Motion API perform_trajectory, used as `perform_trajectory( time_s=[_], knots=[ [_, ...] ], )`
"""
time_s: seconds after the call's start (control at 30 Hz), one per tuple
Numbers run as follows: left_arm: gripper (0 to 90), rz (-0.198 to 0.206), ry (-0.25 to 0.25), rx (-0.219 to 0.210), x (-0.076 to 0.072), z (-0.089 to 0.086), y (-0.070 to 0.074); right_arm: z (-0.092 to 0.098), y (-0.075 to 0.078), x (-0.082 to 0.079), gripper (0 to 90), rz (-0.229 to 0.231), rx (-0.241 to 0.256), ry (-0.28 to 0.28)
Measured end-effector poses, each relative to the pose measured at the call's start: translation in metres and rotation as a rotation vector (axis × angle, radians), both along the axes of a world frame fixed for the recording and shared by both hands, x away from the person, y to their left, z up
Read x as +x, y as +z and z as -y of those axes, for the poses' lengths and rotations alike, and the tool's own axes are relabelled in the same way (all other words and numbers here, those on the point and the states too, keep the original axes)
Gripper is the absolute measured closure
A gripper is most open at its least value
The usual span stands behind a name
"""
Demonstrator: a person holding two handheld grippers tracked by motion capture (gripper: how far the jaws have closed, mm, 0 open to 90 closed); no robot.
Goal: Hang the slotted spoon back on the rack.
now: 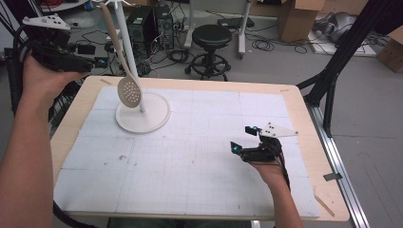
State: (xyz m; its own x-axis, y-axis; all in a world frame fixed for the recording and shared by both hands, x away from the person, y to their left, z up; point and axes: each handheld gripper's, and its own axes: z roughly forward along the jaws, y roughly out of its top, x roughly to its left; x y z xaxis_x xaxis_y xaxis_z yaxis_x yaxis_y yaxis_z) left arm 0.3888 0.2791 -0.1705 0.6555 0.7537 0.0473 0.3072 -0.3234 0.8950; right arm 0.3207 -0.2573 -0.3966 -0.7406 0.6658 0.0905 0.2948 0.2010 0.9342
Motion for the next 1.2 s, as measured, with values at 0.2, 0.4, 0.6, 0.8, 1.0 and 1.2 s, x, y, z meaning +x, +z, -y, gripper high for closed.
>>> perform_trajectory(
  time_s=[0.2,0.4,0.6,0.8,1.0,1.2],
  knots=[
    [23.9,-0.001,-0.029,-0.017,-0.008,0.003,-0.005,-0.002,-0.001,0.000,11.4,-0.009,-0.006,0.002],
    [21.9,0.013,-0.079,-0.011,-0.018,0.010,-0.009,-0.001,-0.001,0.000,11.5,-0.011,-0.006,0.000],
    [20.5,0.015,-0.114,-0.021,-0.025,0.017,-0.020,-0.002,-0.002,0.000,11.5,-0.018,-0.010,0.002],
    [16.0,0.020,-0.140,-0.005,-0.029,0.028,-0.030,-0.002,-0.002,0.000,11.5,-0.015,-0.013,0.000],
    [14.3,0.017,-0.171,-0.025,-0.031,0.037,-0.046,-0.002,-0.002,0.000,11.5,-0.016,-0.016,0.002],
    [14.2,0.026,-0.233,-0.073,-0.037,0.043,-0.062,-0.002,-0.003,0.000,11.5,-0.017,-0.014,0.000]
  ],
)
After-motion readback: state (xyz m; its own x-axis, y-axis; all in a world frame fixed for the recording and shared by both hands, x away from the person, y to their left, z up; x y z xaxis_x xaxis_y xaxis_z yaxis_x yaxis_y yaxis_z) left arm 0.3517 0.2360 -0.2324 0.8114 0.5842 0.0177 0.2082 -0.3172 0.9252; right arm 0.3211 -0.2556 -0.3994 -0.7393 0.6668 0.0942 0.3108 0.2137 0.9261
